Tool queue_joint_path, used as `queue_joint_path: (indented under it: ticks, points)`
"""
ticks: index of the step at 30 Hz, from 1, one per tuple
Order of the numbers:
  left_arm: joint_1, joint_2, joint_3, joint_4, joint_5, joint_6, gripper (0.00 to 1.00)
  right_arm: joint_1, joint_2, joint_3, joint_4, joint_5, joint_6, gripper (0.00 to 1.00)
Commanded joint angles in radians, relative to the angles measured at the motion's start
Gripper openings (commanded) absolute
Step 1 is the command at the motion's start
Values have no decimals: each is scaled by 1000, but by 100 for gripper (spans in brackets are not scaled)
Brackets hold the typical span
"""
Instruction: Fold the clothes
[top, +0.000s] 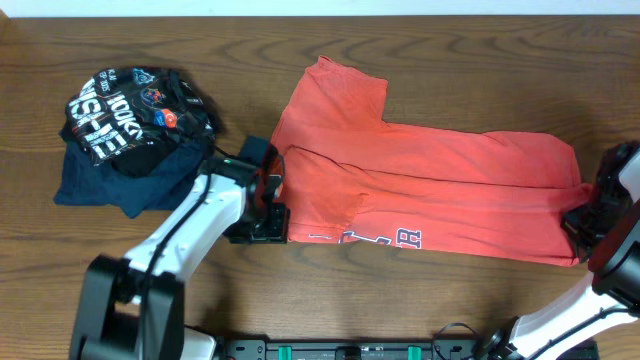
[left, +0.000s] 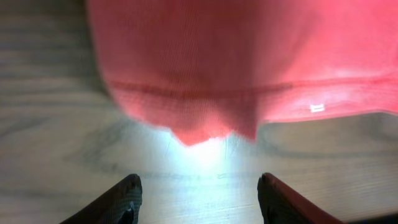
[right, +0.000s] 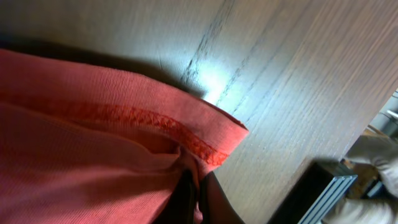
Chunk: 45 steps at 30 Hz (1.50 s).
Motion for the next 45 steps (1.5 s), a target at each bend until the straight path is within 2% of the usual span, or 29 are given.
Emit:
queue_joint_path:
  ticks: [1,2,3,4,6,11,14,20,27,36,42,45]
  points:
    - [4,-98,98,-19,-12,65,62,14,-113,7,10,6,23,4]
    - [4,-118,125,-14,-12,76,70,18,-142,12,11,-4,21,9]
    - [4,-138,162,3,-12,87,79,20,-181,20,20,-22,6,18]
    - [6,-146,187,15,-12,92,82,20,-205,27,23,-39,0,37]
    - [13,-144,249,52,-12,93,85,19,-269,45,33,-87,-23,87]
    - [50,-24,383,179,-3,106,87,21,-408,51,108,-311,-225,88]
    - [78,100,466,242,56,132,87,32,-451,51,108,-368,-281,88]
    - [109,357,575,472,90,147,88,65,-463,50,92,-371,-323,89]
    - [123,526,579,712,86,153,88,106,-463,50,91,-371,-327,90]
    - [135,657,579,849,74,153,88,122,-463,50,88,-370,-328,91]
    - [132,726,579,863,77,153,87,125,-463,50,90,-370,-328,91]
    - [124,745,579,856,145,153,79,125,-463,50,96,-371,-328,90]
